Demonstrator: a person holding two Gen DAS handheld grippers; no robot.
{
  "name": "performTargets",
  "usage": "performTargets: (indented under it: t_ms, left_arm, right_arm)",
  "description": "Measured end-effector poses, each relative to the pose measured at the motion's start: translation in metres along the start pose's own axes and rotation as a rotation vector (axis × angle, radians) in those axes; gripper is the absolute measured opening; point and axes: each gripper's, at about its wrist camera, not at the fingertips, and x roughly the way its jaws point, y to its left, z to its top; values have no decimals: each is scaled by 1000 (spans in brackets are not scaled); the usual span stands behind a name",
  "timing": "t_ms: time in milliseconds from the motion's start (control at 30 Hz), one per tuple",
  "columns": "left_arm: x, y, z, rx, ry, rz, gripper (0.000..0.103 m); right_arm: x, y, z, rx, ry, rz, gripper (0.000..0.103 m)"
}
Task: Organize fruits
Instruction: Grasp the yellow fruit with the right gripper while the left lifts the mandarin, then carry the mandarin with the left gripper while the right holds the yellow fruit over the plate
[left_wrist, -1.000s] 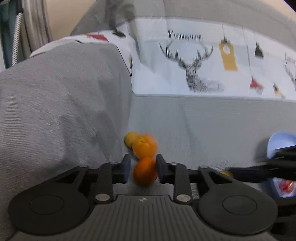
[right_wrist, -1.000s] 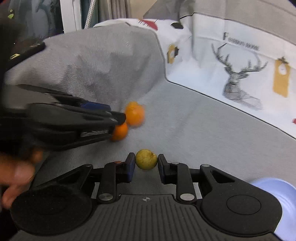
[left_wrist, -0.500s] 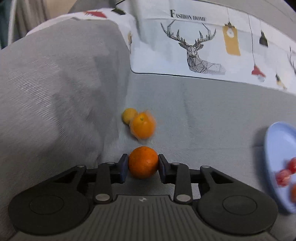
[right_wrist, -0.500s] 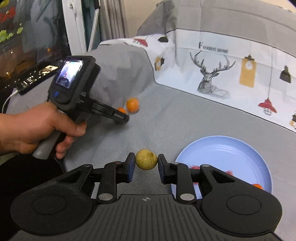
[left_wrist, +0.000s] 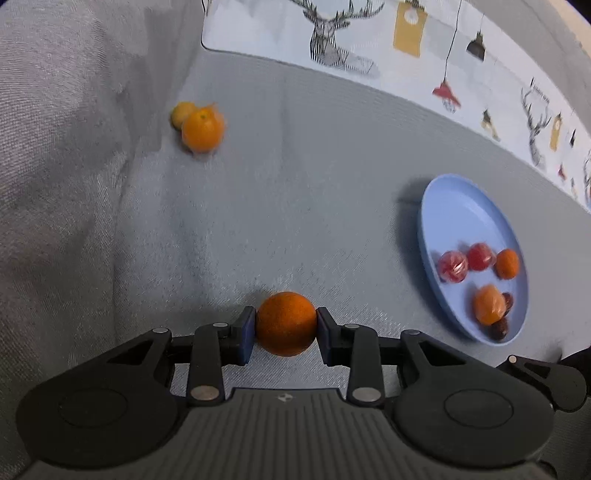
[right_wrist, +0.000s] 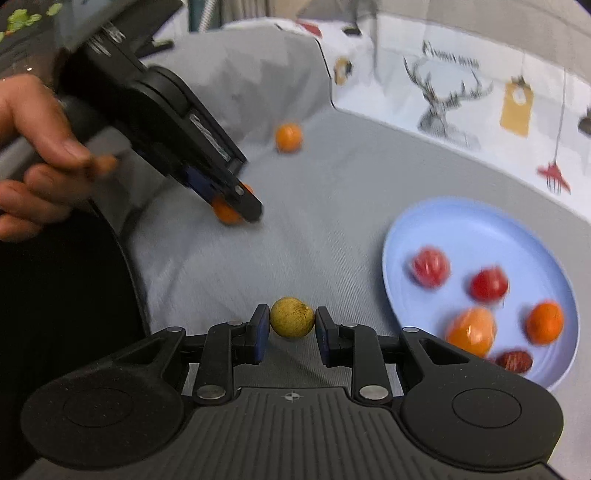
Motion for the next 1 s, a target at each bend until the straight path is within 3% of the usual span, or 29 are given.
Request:
performTargets:
  t_ms: [200,333,500,667,833,1000]
  left_arm:
    - [8,-8,-1,40,38,43,38]
    - [0,-12,-6,41,-22,97,37]
    - [-14,-24,-18,80,-80,38,37]
    - [-23,-50,-30,161,-128,24,38]
    - [-26,-70,-40,227,-170,33,38]
    - [-24,-67,-38,196,-181,33,38]
  right_arm:
    - [-5,1,-9,2,11,-7,28]
    - [-24,-1,-1,16,-43,18,28]
    - [-72,-18,16,73,-158,15,28]
    - [-120,-48,9,101,-248,-51,28]
    - [-116,-100,-22,301,-213,-154,28]
    - [-119,-120,-27,414,-256,-160,28]
